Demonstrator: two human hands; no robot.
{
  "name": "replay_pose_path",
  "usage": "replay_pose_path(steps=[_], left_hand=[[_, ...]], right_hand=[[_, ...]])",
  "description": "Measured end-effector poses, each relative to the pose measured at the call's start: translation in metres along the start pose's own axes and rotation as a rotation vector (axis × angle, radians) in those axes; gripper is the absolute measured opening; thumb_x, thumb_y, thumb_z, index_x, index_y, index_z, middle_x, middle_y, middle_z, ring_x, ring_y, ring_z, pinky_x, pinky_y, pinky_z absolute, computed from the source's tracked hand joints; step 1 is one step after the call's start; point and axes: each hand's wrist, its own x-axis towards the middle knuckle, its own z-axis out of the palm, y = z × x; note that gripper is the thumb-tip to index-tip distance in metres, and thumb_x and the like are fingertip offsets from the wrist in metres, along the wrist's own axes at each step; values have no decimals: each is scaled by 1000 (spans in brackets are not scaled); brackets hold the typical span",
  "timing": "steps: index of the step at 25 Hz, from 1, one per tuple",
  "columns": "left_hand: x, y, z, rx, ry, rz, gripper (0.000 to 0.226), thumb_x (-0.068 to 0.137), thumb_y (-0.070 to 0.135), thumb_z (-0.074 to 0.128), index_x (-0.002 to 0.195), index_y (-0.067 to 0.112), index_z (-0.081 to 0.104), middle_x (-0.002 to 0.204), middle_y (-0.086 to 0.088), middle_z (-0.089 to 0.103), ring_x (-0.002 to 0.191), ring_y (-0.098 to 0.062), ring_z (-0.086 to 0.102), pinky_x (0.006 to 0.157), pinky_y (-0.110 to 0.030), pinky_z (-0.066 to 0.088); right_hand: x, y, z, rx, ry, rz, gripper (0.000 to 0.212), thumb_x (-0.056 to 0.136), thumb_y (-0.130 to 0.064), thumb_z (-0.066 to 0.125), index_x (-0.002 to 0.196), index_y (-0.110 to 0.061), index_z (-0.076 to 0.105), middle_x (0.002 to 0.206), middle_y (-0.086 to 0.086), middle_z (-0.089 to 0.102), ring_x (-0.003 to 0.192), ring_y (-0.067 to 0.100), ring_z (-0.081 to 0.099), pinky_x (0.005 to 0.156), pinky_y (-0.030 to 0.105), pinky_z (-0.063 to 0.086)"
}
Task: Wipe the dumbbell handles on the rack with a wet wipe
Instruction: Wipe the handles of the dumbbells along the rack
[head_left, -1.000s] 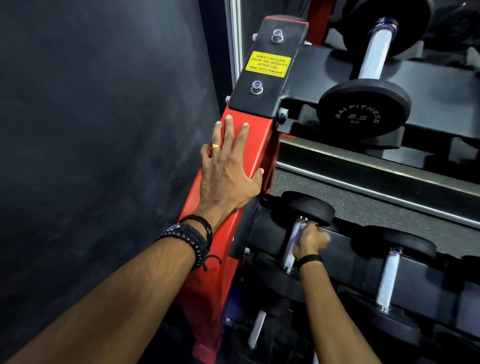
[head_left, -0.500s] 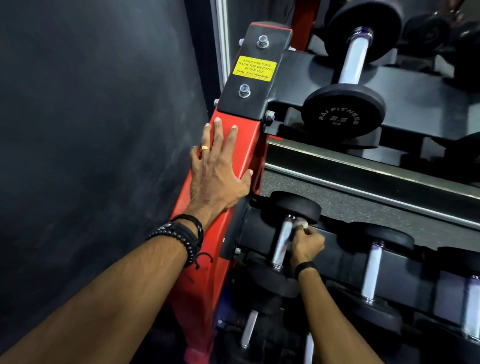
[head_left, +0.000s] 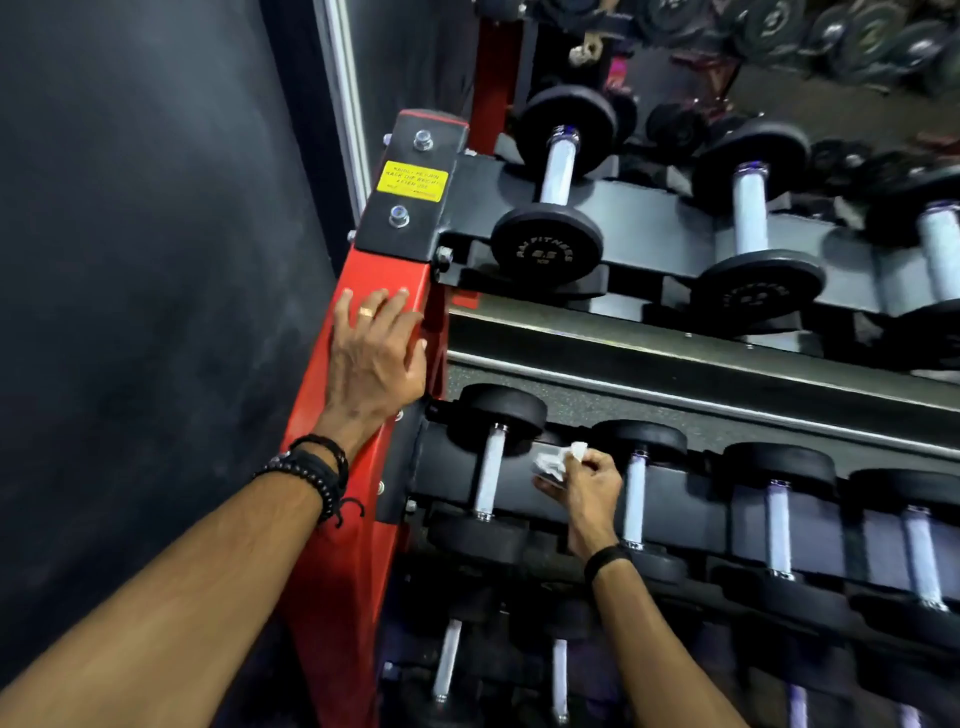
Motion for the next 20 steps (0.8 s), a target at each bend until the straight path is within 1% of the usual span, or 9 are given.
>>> replay_pose_path(steps=[2, 4, 6, 8, 11, 13, 16, 18, 20], left_hand=[[-18, 19, -2, -25, 6, 101, 28, 79, 23, 62, 102, 9, 70, 117, -10, 67, 114, -33, 56, 111, -58, 27], [-49, 53, 4, -115, -78, 114, 29, 77, 25, 62, 100, 9, 69, 104, -7, 68, 109, -33, 58, 110, -59, 28], [-89, 87, 21, -200, -227, 93, 36, 75, 30, 58, 103, 10, 69, 97, -6, 67, 102, -32, 60, 108, -59, 32], [-124, 109, 44, -209, -444, 45, 46, 72, 37, 57, 107, 9, 67, 101, -8, 67, 102, -32, 61, 105, -60, 37], [-156, 123, 69, -146, -713, -16, 59, 77, 44, 65, 123, 8, 61, 119, -12, 62, 115, -34, 56, 107, -62, 33], [-161, 126, 78, -113, -783, -43, 67, 83, 50, 61, 136, 10, 50, 133, -12, 53, 126, -32, 48, 111, -59, 27], [-161, 129, 89, -78, -817, -69, 66, 90, 52, 52, 142, 14, 41, 140, -11, 45, 131, -30, 43, 113, -55, 23], [-163, 131, 95, -38, -839, -63, 59, 91, 50, 51, 138, 14, 46, 137, -12, 48, 128, -31, 45, 111, -56, 26], [-167, 134, 101, 14, -852, -12, 50, 88, 47, 58, 125, 14, 59, 127, -15, 55, 117, -33, 54, 106, -56, 34]], right_hand=[[-9, -17, -21, 1, -8, -46, 6, 99, -7, 49, 95, -8, 45, 78, 15, 59, 62, 25, 65, 54, 41, 59], [-17, -34, -42, -16, 22, -76, 8, 100, -3, 43, 94, -7, 47, 75, 14, 59, 59, 22, 63, 50, 36, 57], [-24, -47, -62, -25, 67, -71, 17, 97, 6, 41, 90, -4, 54, 85, 18, 59, 68, 27, 64, 50, 32, 58], [-30, -54, -81, -35, 93, -57, 22, 93, 11, 40, 86, 0, 58, 89, 21, 60, 68, 29, 65, 52, 32, 58], [-41, -56, -111, -19, 148, -7, 26, 93, 11, 39, 83, -1, 59, 80, 20, 61, 60, 25, 66, 53, 38, 60], [-48, -50, -127, 6, 173, 28, 24, 96, 5, 39, 87, -5, 59, 79, 20, 61, 62, 29, 64, 52, 41, 59], [-52, -34, -144, 32, 195, 83, 14, 100, -8, 43, 97, -8, 56, 83, 18, 62, 65, 34, 61, 55, 47, 59], [-48, -28, -153, -16, 195, 114, 13, 100, -18, 48, 100, -7, 55, 83, 18, 62, 68, 36, 64, 58, 51, 59], [-37, -26, -161, -59, 219, 152, 16, 98, -22, 54, 96, -6, 56, 82, 17, 62, 66, 33, 64, 54, 49, 58]])
